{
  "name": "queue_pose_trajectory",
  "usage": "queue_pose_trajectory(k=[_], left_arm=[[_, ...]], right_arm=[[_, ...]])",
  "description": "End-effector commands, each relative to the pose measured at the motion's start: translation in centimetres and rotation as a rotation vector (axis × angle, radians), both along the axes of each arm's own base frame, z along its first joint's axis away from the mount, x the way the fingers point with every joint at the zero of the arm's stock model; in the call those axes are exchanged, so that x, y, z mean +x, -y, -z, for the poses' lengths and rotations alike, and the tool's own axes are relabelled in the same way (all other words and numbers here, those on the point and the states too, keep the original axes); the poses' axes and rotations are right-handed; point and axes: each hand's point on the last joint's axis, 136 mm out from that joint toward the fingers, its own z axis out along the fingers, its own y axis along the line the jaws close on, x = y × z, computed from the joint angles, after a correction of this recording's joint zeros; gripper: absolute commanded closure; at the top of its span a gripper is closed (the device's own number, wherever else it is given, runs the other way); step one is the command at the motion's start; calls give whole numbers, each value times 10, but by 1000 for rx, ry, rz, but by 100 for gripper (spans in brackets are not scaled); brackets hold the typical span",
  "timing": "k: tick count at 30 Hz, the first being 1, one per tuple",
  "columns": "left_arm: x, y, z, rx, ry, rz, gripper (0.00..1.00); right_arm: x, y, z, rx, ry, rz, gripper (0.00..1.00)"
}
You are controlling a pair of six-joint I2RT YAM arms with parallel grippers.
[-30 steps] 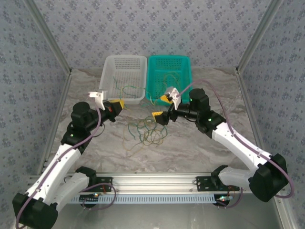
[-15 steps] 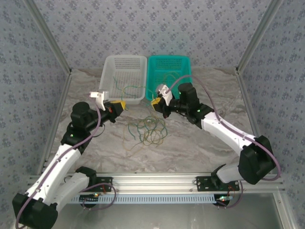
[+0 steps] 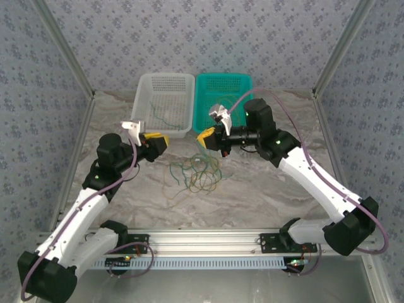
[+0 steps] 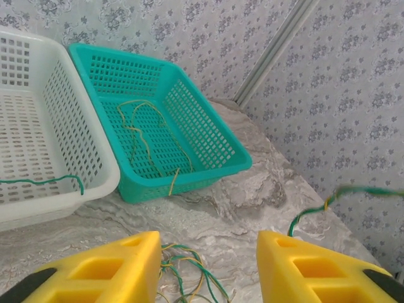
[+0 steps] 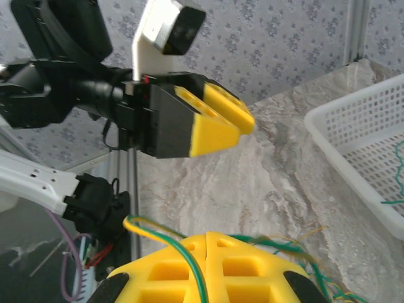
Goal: Untangle the cables
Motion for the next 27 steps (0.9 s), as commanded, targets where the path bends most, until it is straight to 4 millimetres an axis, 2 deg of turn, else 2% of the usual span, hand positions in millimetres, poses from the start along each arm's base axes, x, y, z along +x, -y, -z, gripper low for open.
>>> queue_pose_trajectory(k=[1,3,5,6,7,13,18,22,24,27], left_arm=[[-7,5,-44,-16,99,51,54],[-16,11,-62,-22,135,102,48],[-27,19,-76,-14,167,163,46],[-32,23,-82,-9,181,191,41],[-37,26,-87,-5,191,210,40],[-56,42,-99,14,216,274,42],[-67,57,-104,-11,214,336,49],[-73,75,-99,-25,179,414,52],[-72,87,-85,-9,155,448,49],[-56,97,-55,12,100,417,44]], right_arm=[[-13,2,-23,31,-25,-10,100],[-11,2,-30,35,-18,6,100],[-9,0,-34,34,-10,25,100],[-6,0,-35,33,-8,46,100],[-2,-1,-36,31,-10,67,100],[24,-2,-37,31,-67,214,100],[41,-4,-31,51,-166,299,100],[51,-8,-26,78,-250,341,100],[52,-10,-24,90,-276,346,100],[55,-10,-25,119,-307,362,100]])
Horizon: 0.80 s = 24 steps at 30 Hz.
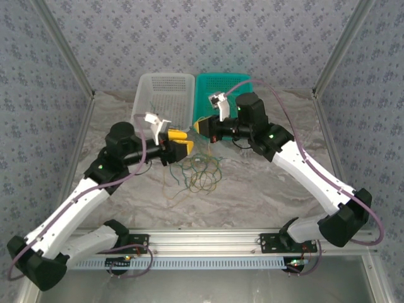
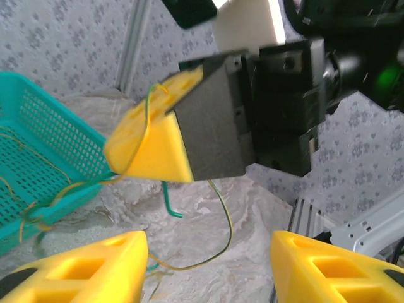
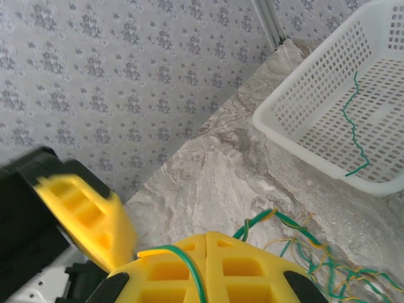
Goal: Untangle the cables
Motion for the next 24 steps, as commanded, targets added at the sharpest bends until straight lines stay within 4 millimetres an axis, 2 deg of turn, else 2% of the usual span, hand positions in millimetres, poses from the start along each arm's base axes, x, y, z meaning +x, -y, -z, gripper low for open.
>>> queue_pose_trajectory(k=[1,4,6,10,14,16,19,20,22,24], left_arm=[[9,10,16,-4,-14,-3,39],[22,15,33,5,-30,-33,32],[28,15,34,2,-23,-55,26],[36,13,33,-10,12,-97,26],[44,6,34,6,34,-157,33],[47,4,33,4,52,-175,46],[52,5,31,3,63,-189,48],[53,5,32,5,63,-189,52],[56,4,30,4,67,-205,67],[57,3,33,10,69,-211,72]], right_arm=[[6,-1,-18,91,-34,43,100],[3,-7,-24,143,-56,13,100],[0,-10,-26,157,-62,-9,100],[-4,-14,-27,182,-80,-44,100],[-7,-15,-27,183,-82,-63,100],[-11,-18,-26,186,-81,-82,100],[-12,-20,-25,185,-78,-91,100],[-11,-20,-23,180,-79,-87,100],[-8,-17,-19,164,-79,-63,100],[-3,-13,-13,137,-79,-28,100]])
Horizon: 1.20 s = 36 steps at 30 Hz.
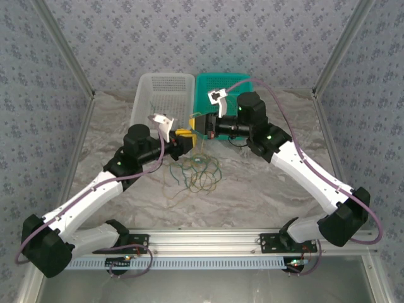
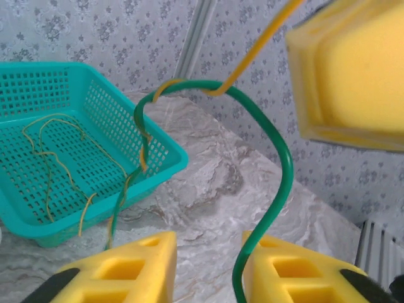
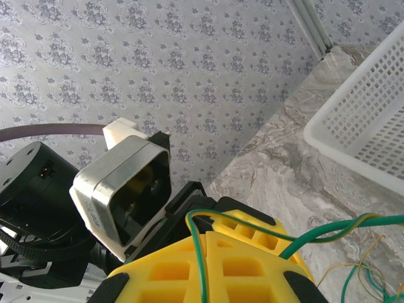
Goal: Untangle the cables
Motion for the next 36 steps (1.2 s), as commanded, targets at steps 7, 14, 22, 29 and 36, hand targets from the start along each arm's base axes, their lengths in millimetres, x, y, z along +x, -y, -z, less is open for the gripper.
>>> queue_pose_trajectory(k=[7,14,22,29,36], left_arm=[[9,-34,-7,20,42,-135,100],[29,-112,10,45,0,-393,100],[45,-193,21,25,-36,-715,100],[49,-253,30,-50,-114,-981,100],[58,-253,8,-84,-82,-945,100]], right_arm=[[34,56,31,-133,-42,246,100],[55,135,52,-259,-65,476,100],[61,199,80,-293,-139,646,100],[59,252,76,-265,-163,832,100],[51,265,53,-232,-104,867,100]])
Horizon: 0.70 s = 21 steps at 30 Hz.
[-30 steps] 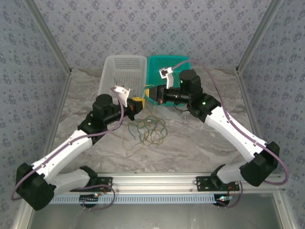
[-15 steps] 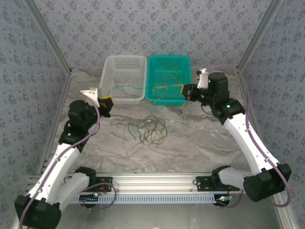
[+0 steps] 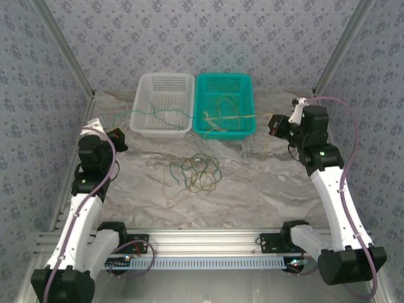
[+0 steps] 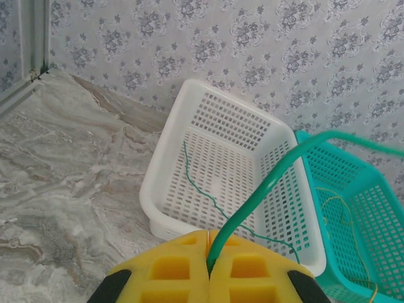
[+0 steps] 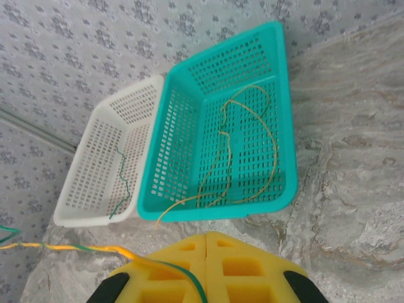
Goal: Untangle the cables
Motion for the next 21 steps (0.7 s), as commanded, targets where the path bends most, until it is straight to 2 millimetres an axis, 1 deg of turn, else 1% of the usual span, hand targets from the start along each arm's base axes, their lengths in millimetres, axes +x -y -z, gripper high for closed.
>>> queue_pose_trajectory(k=[1,2,4,5,6,8,9,11,14,17,21], left_arm=[[8,4,-32,-2,70,30,100],[11,7,-37,6,77,47,100],[16,1,-42,18,68,10,100],[16,-7,-45,37,66,-27,100],[15,-18,-46,58,58,-90,100],[13,-36,-51,72,63,-172,100],[13,-42,-53,72,71,-189,100],[15,-46,-56,75,69,-206,100],[23,-37,-59,71,72,-153,100],[28,-34,-60,78,73,-136,100],[33,-8,-81,75,139,9,100]], right_arm=[[-2,7,-9,-6,17,31,100],[-2,6,-10,-5,21,28,100],[-2,10,-11,-18,20,46,100],[-3,16,-10,-30,11,71,100],[-5,24,-9,-35,0,108,100],[-8,42,-10,-7,-2,175,100],[-10,48,-12,15,12,196,100],[-13,52,-15,28,26,207,100],[-15,50,-18,32,32,194,100],[-16,52,-17,28,30,201,100],[-17,46,-20,51,48,173,100]])
